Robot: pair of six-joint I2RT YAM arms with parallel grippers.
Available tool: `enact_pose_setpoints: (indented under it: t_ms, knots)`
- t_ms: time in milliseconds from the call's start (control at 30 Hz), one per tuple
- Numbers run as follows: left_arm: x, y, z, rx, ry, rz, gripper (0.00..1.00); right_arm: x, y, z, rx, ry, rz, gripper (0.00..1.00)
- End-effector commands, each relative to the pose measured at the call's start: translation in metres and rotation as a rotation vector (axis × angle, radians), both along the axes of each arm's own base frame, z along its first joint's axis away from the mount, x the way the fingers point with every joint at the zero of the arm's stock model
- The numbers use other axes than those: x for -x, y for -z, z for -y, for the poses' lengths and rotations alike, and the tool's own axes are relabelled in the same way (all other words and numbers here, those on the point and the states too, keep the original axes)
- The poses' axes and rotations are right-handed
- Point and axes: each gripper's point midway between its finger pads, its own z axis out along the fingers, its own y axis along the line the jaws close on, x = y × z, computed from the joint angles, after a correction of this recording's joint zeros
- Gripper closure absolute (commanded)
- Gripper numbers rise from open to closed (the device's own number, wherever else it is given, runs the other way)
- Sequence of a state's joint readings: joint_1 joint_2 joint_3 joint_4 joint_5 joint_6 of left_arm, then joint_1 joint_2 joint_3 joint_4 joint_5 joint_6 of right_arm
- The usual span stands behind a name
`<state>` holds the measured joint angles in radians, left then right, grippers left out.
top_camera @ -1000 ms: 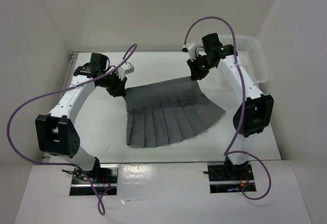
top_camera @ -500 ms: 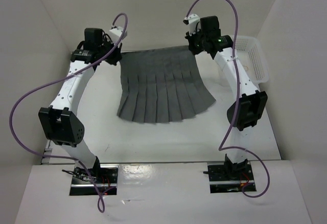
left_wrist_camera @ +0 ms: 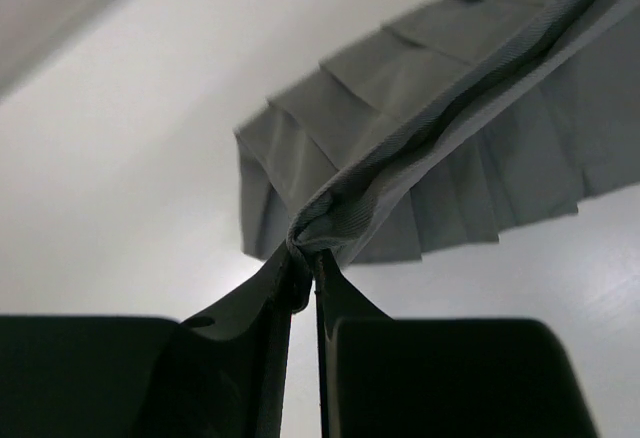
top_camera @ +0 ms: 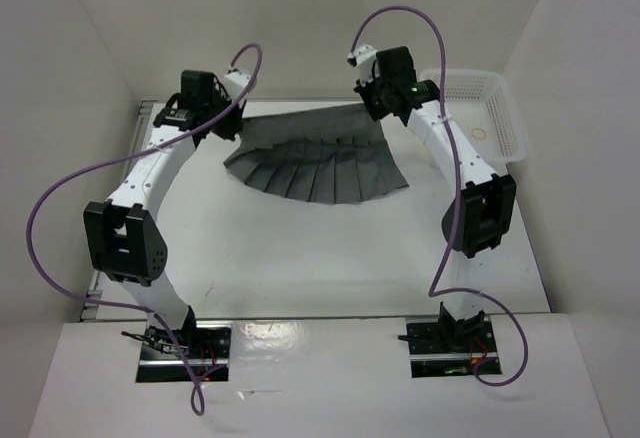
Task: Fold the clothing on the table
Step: Fold the skirt
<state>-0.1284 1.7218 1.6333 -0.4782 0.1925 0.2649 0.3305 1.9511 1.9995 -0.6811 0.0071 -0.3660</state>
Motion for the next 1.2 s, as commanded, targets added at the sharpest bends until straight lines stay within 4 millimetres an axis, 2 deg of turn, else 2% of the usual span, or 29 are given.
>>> enact_pose_setpoints:
  t_ms: [0,33,67,100,133,200,233,300,400,533,600,700,767,800,833,900,967,1000,1033,1067,1100,1133,1167]
  knots:
    - [0.028,0.031,-0.021,-0.077,-0.016,-0.079,0.98,0.034,-0.017,0.020,0.104,-0.093,-0.005,1.00]
    - [0.034,0.038,-0.024,-0.092,-0.018,-0.093,0.96,0.051,0.000,0.022,0.127,-0.124,-0.082,1.00]
    - [0.046,0.058,-0.029,-0.118,-0.021,-0.137,0.93,0.063,0.006,0.013,0.136,-0.201,-0.115,1.00]
    - [0.049,0.068,-0.032,-0.130,-0.031,-0.155,0.90,0.075,0.009,0.014,0.143,-0.236,-0.149,1.00]
    - [0.054,0.073,-0.035,-0.140,-0.040,-0.168,0.89,0.098,0.027,0.008,0.165,-0.288,-0.241,1.00]
    - [0.060,0.088,-0.043,-0.174,-0.073,-0.183,0.85,0.124,0.044,-0.001,0.165,-0.383,-0.337,0.98]
    - [0.063,0.093,-0.045,-0.173,-0.089,-0.198,0.84,0.146,0.055,-0.006,0.178,-0.432,-0.423,0.98]
    - [0.059,0.093,-0.051,-0.170,-0.119,-0.184,0.84,0.167,0.083,-0.013,0.197,-0.470,-0.549,0.98]
    - [0.057,0.090,-0.054,-0.153,-0.142,-0.177,0.84,0.196,0.112,-0.020,0.230,-0.518,-0.679,0.99]
    - [0.048,0.079,-0.050,-0.137,-0.132,-0.149,0.82,0.219,0.117,-0.037,0.205,-0.589,-0.714,1.00]
    - [0.045,0.070,-0.044,-0.130,-0.115,-0.134,0.82,0.220,0.119,-0.042,0.202,-0.596,-0.698,1.00]
    - [0.040,0.064,-0.042,-0.160,-0.094,-0.127,0.82,0.196,0.106,-0.041,0.198,-0.531,-0.585,1.00]
    - [0.023,0.035,-0.044,-0.162,-0.121,-0.039,0.85,0.166,0.091,-0.023,0.212,-0.392,-0.483,1.00]
    - [0.015,0.029,-0.046,-0.167,-0.135,-0.015,0.86,0.147,0.077,-0.023,0.203,-0.347,-0.392,1.00]
    - [0.002,0.011,-0.049,-0.164,-0.163,0.036,0.87,0.132,0.064,-0.012,0.216,-0.261,-0.327,1.00]
    - [-0.016,-0.008,-0.046,-0.142,-0.175,0.100,0.90,0.100,0.036,-0.006,0.205,-0.163,-0.185,1.00]
    - [-0.037,-0.035,-0.038,-0.106,-0.185,0.164,0.92,0.078,0.012,0.017,0.213,-0.019,-0.085,1.00]
    - [-0.044,-0.043,-0.039,-0.099,-0.204,0.184,0.93,0.067,0.002,0.018,0.208,0.010,-0.027,1.00]
    - [-0.051,-0.050,-0.037,-0.077,-0.216,0.197,0.93,0.061,-0.009,0.033,0.212,0.092,0.015,1.00]
    - [-0.061,-0.048,-0.036,-0.070,-0.221,0.196,0.93,0.056,-0.014,0.035,0.215,0.113,0.041,1.00]
    - [-0.070,-0.071,-0.034,-0.049,-0.228,0.245,0.93,0.051,-0.018,0.044,0.216,0.144,0.059,1.00]
    - [-0.075,-0.076,-0.032,-0.032,-0.225,0.258,0.93,0.047,-0.029,0.046,0.209,0.168,0.103,1.00]
    - [-0.084,-0.070,-0.029,-0.021,-0.222,0.247,0.93,0.045,-0.033,0.052,0.216,0.210,0.121,1.00]
